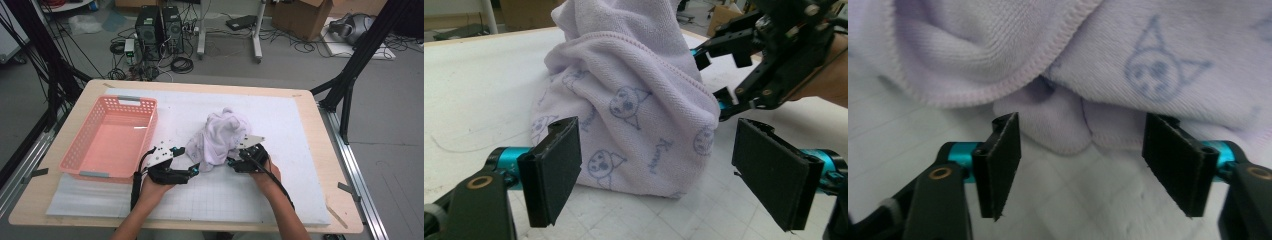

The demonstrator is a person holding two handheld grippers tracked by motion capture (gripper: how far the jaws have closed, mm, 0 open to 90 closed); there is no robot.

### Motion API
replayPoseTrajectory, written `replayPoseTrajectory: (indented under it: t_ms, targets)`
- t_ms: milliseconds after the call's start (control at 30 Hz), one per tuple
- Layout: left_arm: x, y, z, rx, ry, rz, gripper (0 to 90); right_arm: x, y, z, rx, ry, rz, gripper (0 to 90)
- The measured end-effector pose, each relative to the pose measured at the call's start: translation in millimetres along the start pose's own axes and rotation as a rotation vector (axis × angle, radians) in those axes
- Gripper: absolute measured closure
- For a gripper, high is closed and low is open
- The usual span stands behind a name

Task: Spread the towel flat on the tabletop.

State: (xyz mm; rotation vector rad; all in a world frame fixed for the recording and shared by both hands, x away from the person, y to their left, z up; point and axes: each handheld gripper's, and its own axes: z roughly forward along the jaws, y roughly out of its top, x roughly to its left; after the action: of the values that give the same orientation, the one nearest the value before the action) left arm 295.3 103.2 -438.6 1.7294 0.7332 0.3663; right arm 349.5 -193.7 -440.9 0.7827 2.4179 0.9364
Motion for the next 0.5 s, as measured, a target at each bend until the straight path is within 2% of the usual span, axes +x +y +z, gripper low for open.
replayPoseTrajectory:
  t_ms: [67,133,200,267,400,433,500]
  targets:
    - [0.4,-0.2,-0.2,-0.004,0.000,-0.004,20.1,-2.8,-0.4,4.9,0.002,0.028,0.027,43.1]
    - [1.4,-0.2,-1.0,-0.003,0.001,-0.006,20.1,-5.9,-1.6,4.5,-0.006,0.073,0.057,63.4]
    - [2.0,-0.2,-1.2,-0.005,0.005,-0.007,20.2,-6.0,-1.7,2.9,-0.002,0.096,0.061,76.6]
    - [2.4,-0.3,-1.5,-0.004,0.006,-0.008,20.2,-6.9,-1.8,-0.1,-0.003,0.132,0.073,80.1]
    - [3.7,0.2,-3.4,-0.017,0.015,-0.014,20.5,-4.4,-3.3,-12.5,-0.027,0.193,0.081,81.0]
    - [3.7,0.2,-3.4,-0.017,0.015,-0.014,20.6,-4.4,-3.3,-12.5,-0.027,0.193,0.081,81.0]
    - [5.0,0.2,-4.1,-0.019,0.015,-0.017,20.9,1.8,-7.9,-27.1,-0.045,0.238,0.073,81.0]
